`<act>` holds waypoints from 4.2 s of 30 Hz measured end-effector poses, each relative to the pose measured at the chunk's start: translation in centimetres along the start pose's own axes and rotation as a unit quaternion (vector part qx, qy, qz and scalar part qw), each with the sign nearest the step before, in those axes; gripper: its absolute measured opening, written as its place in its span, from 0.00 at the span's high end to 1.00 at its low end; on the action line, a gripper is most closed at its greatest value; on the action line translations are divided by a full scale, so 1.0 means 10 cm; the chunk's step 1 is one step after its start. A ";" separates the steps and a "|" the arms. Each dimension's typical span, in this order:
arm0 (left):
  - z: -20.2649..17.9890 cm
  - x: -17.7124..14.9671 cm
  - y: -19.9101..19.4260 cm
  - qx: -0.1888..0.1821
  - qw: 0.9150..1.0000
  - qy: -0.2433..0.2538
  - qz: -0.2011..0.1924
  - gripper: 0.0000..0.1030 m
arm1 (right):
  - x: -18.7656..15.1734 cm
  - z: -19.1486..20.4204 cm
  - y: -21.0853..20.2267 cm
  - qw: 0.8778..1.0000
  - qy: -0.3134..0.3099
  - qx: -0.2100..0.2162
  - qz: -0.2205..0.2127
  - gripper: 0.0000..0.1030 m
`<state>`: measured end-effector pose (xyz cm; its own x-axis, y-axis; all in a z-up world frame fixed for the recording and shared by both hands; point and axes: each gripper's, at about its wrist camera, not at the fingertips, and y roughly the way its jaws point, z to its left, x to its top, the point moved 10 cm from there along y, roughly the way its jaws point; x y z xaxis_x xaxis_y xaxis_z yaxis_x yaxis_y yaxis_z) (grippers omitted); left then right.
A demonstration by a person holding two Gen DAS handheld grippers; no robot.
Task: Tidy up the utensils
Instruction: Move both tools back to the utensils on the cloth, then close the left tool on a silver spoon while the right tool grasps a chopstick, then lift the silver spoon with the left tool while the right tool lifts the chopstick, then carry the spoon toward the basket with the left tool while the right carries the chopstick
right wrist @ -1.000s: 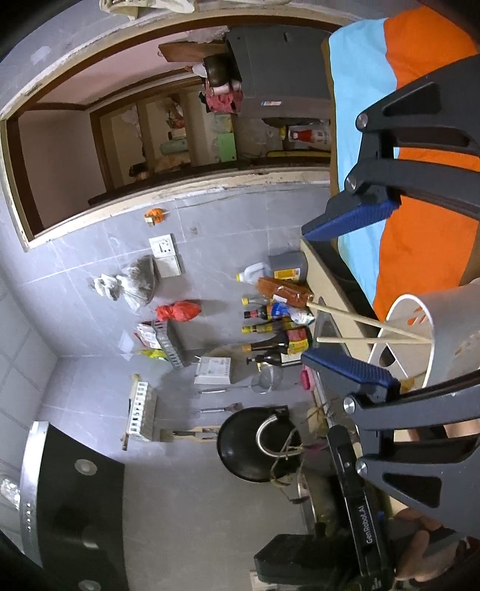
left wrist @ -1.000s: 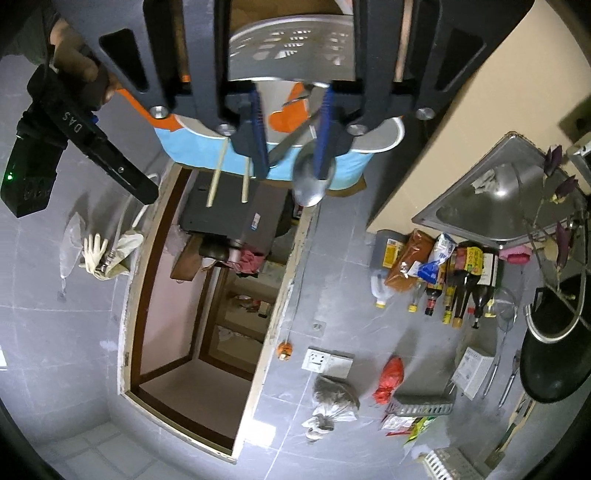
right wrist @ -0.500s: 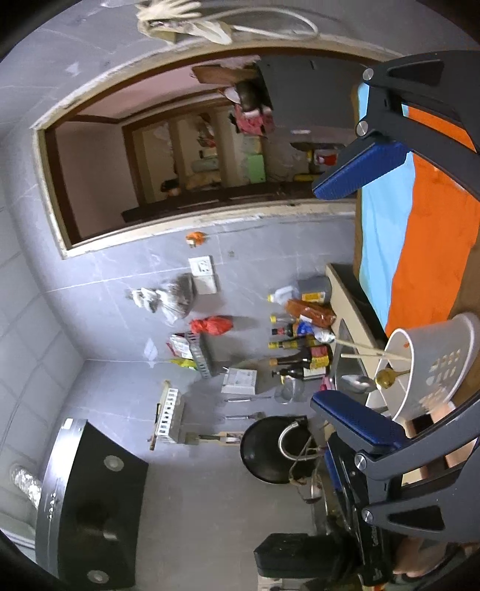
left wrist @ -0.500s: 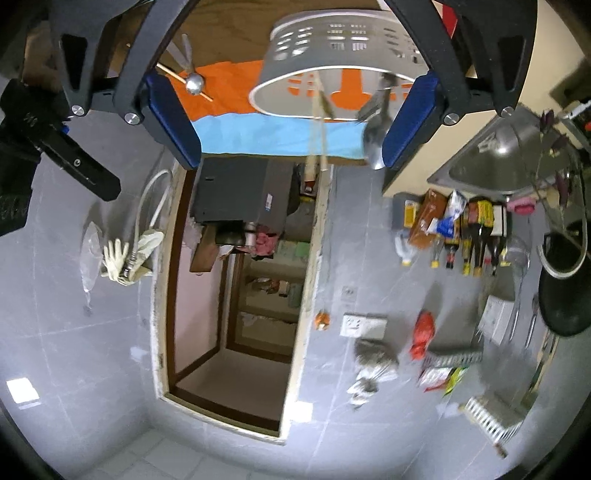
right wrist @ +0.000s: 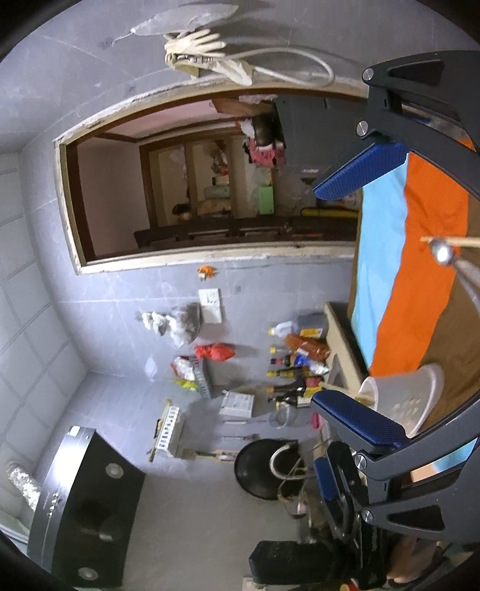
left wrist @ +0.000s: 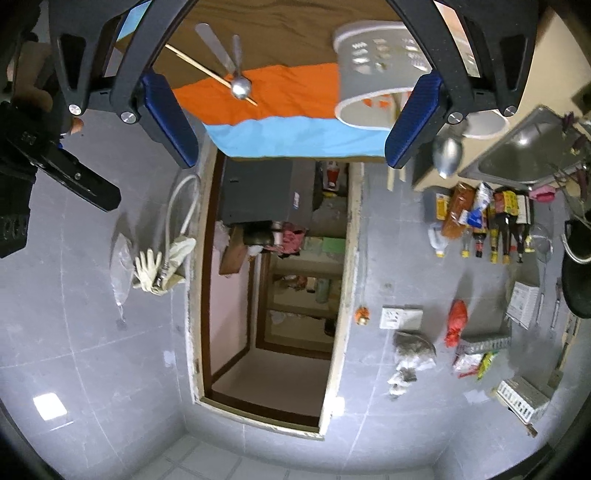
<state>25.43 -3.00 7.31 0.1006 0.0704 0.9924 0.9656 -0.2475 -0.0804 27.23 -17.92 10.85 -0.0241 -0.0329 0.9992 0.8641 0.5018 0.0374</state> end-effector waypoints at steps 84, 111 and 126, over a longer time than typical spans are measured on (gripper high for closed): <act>-0.41 -1.97 1.59 -0.048 0.913 0.032 0.404 0.87 | -2.24 -0.93 0.69 0.904 0.028 -0.029 0.427 0.94; -0.31 -1.99 2.20 -0.057 0.904 0.030 0.422 0.71 | -2.38 -0.96 1.44 0.869 0.005 0.020 0.494 0.78; -0.37 -1.67 1.96 -0.070 0.934 -0.009 0.350 0.72 | -2.14 -0.94 1.39 0.890 0.027 0.001 0.456 0.97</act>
<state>41.82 -12.64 -10.46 0.7006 -0.1392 0.6998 0.6213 -0.3632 -0.6943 44.50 -18.33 -10.13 0.7106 0.3478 0.6117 0.5110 0.3425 -0.7884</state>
